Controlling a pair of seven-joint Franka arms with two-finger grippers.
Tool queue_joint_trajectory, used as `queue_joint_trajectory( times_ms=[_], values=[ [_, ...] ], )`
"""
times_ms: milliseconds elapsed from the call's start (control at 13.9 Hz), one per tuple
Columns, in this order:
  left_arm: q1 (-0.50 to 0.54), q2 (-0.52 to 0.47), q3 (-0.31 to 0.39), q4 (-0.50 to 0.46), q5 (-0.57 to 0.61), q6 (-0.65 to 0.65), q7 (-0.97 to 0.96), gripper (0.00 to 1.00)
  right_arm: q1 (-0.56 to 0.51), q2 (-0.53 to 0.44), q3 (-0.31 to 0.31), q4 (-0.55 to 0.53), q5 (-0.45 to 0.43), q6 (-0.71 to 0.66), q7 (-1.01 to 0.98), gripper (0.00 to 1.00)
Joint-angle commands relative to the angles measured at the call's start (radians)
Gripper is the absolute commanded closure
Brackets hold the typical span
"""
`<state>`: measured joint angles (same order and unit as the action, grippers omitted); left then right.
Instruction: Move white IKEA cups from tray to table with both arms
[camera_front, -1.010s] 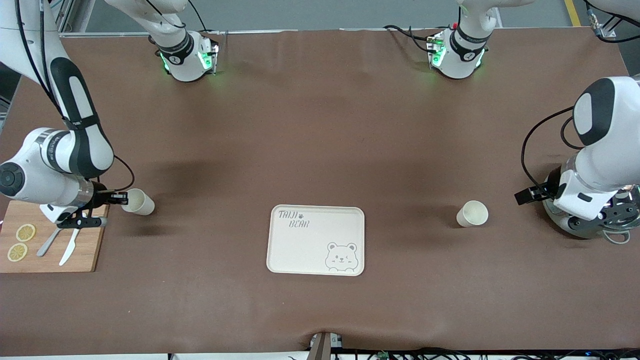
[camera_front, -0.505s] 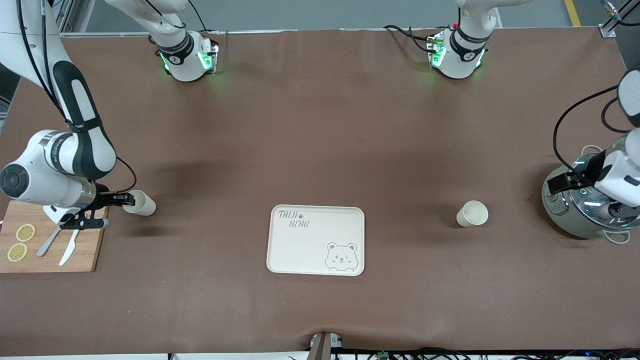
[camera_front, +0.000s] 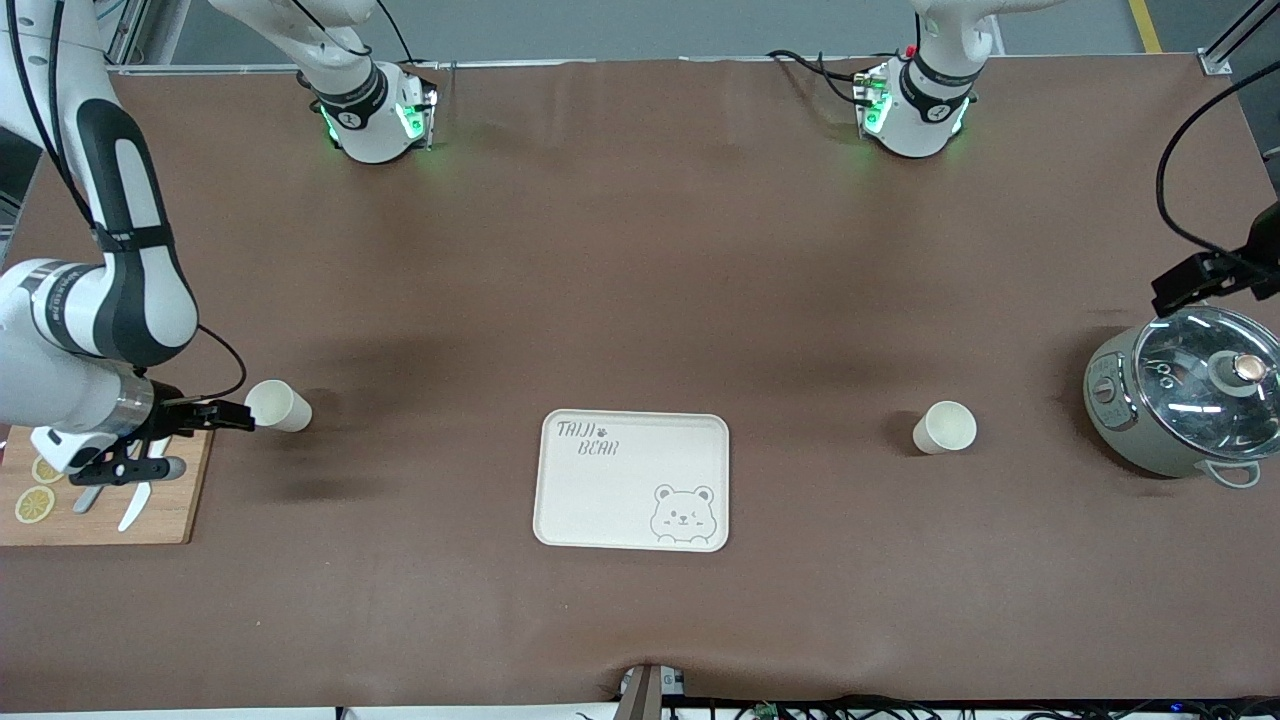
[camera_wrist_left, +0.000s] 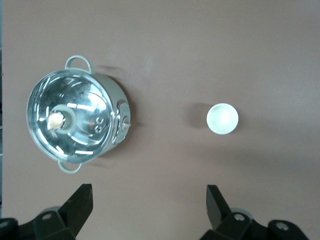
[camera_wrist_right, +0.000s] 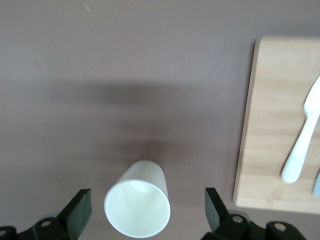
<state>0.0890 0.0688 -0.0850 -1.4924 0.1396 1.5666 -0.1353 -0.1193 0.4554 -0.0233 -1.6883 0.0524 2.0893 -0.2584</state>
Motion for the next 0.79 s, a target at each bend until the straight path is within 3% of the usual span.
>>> queue_joint_trajectory(
  times_ms=[0, 216, 361, 721],
  values=[
    [0.001, 0.002, -0.009, 0.049, 0.005, -0.075, 0.016, 0.0, 0.045, 0.005, -0.003, 0.146, -0.003, -0.156, -0.015, 0.0],
    [0.0, -0.001, -0.01, 0.075, 0.003, -0.088, 0.055, 0.0, 0.075, 0.005, -0.006, 0.332, -0.011, -0.3, -0.015, 0.0],
    [0.001, -0.004, -0.007, 0.073, -0.015, -0.088, 0.104, 0.0, 0.081, -0.006, -0.004, 0.4, -0.009, -0.357, -0.01, 0.0],
    [0.0, -0.033, -0.002, 0.058, -0.043, -0.089, 0.151, 0.0, 0.092, -0.229, -0.004, 0.305, -0.008, -0.485, -0.008, 0.0]
  ],
)
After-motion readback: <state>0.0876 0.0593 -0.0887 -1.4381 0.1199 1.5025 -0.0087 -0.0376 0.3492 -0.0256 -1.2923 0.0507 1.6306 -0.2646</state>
